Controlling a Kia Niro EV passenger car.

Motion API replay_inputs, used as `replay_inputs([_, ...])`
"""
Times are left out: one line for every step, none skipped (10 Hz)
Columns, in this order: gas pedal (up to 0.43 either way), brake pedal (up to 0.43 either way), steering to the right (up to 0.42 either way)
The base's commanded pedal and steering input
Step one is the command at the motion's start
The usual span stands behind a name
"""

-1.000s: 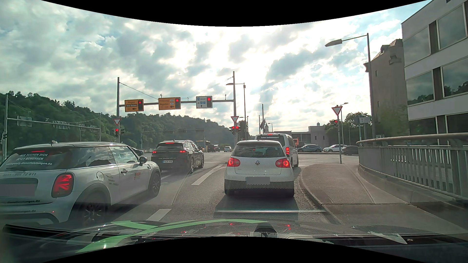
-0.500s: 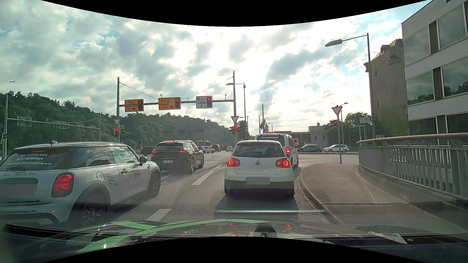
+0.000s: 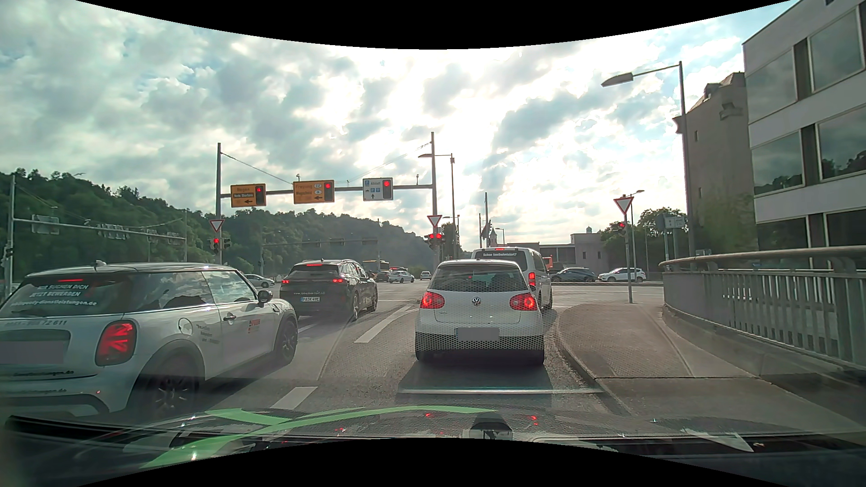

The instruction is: Follow the waypoints while adhering to traffic rules and regulations

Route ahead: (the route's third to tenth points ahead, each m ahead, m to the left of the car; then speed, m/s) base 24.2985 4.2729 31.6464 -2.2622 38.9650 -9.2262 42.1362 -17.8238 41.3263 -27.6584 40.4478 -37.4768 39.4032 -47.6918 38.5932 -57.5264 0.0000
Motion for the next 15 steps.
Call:
replay_inputs([0.000,0.463,0.009])
replay_inputs([0.000,0.463,0.009])
replay_inputs([0.000,0.470,0.009])
replay_inputs([0.000,0.463,0.009])
replay_inputs([0.000,0.463,0.009])
replay_inputs([0.000,0.463,0.009])
replay_inputs([0.000,0.463,0.009])
replay_inputs([0.000,0.463,0.009])
replay_inputs([0.000,0.463,0.009])
replay_inputs([0.000,0.463,0.009])
replay_inputs([0.000,0.463,0.009])
replay_inputs([0.000,0.463,0.009])
replay_inputs([0.000,0.463,0.009])
replay_inputs([0.000,0.463,0.009])
replay_inputs([0.000,0.463,0.009])
